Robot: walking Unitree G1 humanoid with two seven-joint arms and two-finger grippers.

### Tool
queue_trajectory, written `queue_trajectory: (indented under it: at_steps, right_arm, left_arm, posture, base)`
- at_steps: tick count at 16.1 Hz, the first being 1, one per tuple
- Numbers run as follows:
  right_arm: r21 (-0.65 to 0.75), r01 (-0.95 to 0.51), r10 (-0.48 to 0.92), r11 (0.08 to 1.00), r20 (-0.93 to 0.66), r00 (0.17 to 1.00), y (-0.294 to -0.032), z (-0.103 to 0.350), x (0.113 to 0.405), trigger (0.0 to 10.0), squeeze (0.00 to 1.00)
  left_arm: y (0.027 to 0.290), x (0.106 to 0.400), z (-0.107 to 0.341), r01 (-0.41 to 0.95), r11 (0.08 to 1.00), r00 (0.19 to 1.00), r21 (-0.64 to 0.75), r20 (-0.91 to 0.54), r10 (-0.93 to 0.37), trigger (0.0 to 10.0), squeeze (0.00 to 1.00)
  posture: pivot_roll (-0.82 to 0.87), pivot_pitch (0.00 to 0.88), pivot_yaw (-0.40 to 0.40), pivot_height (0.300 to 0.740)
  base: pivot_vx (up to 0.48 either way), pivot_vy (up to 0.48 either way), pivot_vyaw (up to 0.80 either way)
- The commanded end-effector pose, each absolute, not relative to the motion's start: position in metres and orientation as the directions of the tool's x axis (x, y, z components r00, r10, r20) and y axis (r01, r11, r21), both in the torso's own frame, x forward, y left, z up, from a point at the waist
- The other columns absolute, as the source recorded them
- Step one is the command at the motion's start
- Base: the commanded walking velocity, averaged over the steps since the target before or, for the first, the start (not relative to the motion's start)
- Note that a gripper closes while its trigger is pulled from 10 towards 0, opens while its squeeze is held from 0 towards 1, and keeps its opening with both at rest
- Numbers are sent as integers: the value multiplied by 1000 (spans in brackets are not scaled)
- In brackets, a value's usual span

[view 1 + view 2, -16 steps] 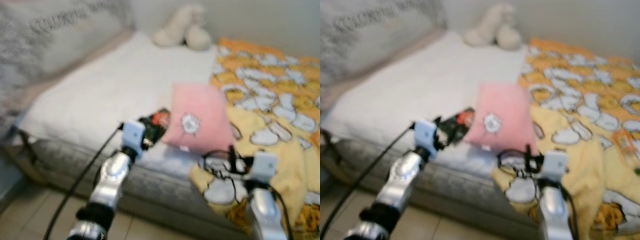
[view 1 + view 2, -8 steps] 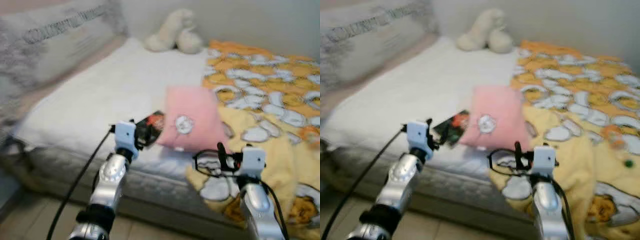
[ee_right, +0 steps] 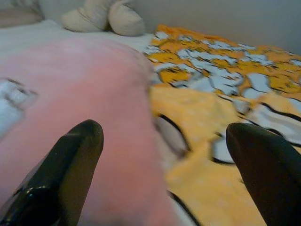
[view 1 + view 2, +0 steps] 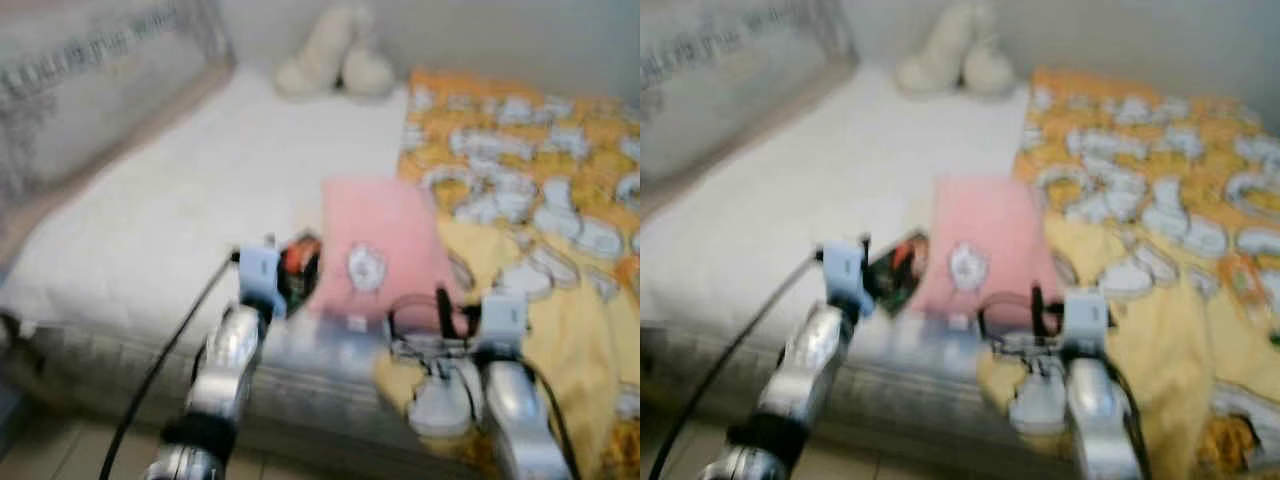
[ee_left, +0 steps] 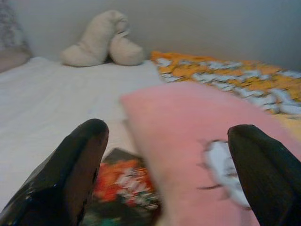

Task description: Clean up the room

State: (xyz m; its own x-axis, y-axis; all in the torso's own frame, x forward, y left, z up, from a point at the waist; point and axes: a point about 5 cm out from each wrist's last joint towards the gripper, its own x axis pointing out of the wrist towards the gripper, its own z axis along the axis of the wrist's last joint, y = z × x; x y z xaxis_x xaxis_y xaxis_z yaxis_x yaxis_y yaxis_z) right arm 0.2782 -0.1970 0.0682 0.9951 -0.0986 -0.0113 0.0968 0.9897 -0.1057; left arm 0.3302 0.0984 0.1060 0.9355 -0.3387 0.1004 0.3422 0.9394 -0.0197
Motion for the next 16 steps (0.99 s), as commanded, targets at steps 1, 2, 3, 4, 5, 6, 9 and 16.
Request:
queue_trajectory:
  at_steps: [1, 2, 3, 4, 5, 6, 9, 16]
  right_arm:
    - [-110, 111, -113, 988, -17, 993, -203, 67, 276, 10000, 0]
    - [-111, 109, -112, 988, -17, 994, -203, 68, 276, 10000, 0]
    - [-112, 109, -112, 988, -18, 994, -203, 68, 276, 10000, 0]
    - [-114, 110, -113, 987, -20, 993, -203, 68, 276, 10000, 0]
    - [-116, 111, -114, 987, -21, 993, -203, 68, 277, 10000, 0]
    - [-118, 112, -115, 987, -21, 993, -204, 68, 276, 10000, 0]
    - [-118, 107, -111, 987, -24, 994, -204, 68, 276, 10000, 0]
    - [-18, 83, -83, 996, -10, 996, -203, 73, 281, 10000, 0]
  left_arm:
    - [91, 330, 109, 371, 929, 924, -17, 105, -367, 10000, 1000]
    - [90, 330, 108, 361, 933, 928, 5, 94, -360, 10000, 1000]
    - [89, 331, 108, 360, 933, 929, 0, 88, -358, 10000, 1000]
    - [88, 331, 108, 365, 931, 928, 0, 87, -363, 10000, 1000]
    - [86, 331, 108, 374, 927, 923, 10, 93, -373, 10000, 706]
    - [85, 331, 108, 371, 928, 924, 31, 91, -373, 10000, 0]
    - [91, 334, 106, 343, 939, 938, -22, 58, -341, 10000, 0]
    - [105, 340, 109, 261, 965, 964, -36, 64, -258, 10000, 0]
  posture:
    - [112, 0, -16, 740]
    - [112, 0, -17, 740]
    - [109, 0, -18, 740]
    - [108, 0, -18, 740]
    - [107, 0, -17, 740]
    - [106, 0, -16, 740]
    - [103, 0, -14, 740]
    - [107, 0, -15, 740]
  base:
    - [300, -371, 0]
    - [304, -368, 0]
    - [304, -368, 0]
    - [304, -368, 0]
    - [319, -356, 0]
    - [0, 0, 0]
    - [125, 0, 0]
    - [461, 0, 0]
